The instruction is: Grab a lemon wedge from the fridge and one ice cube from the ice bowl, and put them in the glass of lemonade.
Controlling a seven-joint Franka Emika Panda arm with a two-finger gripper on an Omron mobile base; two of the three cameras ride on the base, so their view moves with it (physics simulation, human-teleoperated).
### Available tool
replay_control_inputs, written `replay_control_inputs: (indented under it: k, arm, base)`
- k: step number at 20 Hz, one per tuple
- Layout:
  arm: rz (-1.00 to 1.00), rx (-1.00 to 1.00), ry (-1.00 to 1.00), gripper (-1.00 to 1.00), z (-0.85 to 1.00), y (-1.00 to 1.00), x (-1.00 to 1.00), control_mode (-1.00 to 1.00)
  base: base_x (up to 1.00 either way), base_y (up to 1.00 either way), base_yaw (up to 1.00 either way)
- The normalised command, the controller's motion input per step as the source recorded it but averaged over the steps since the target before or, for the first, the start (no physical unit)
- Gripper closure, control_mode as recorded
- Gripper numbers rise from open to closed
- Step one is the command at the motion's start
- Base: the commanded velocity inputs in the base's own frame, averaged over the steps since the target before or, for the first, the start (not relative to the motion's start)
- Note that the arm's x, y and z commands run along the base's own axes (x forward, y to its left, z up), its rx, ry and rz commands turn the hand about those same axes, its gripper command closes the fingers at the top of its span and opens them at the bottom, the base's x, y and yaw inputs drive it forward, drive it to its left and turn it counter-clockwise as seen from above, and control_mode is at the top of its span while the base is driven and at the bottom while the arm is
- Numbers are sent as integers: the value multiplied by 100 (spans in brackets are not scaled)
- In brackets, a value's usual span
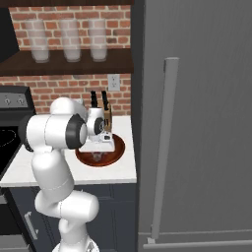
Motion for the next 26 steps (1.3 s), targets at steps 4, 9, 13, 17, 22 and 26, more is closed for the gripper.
replay_control_inputs:
  k: [4, 9, 13, 17, 22, 26]
  arm:
    - [-10, 0, 0, 100, 18, 0, -4, -100]
    - [-5, 0, -2, 100, 75, 0, 0, -100]
    - [-2, 0, -8, 100, 83, 10, -7, -100]
    - [-1, 0, -10, 100, 81, 33, -15, -100]
    - [0, 0, -13, 100, 56, 71, -7, -100]
    - [0, 0, -9, 100, 26, 90, -22, -100]
  base:
    - [0, 0, 0]
    - [0, 0, 0]
    - [0, 0, 0]
    - [0, 0, 0]
    - [0, 0, 0]
    - [0, 0, 0]
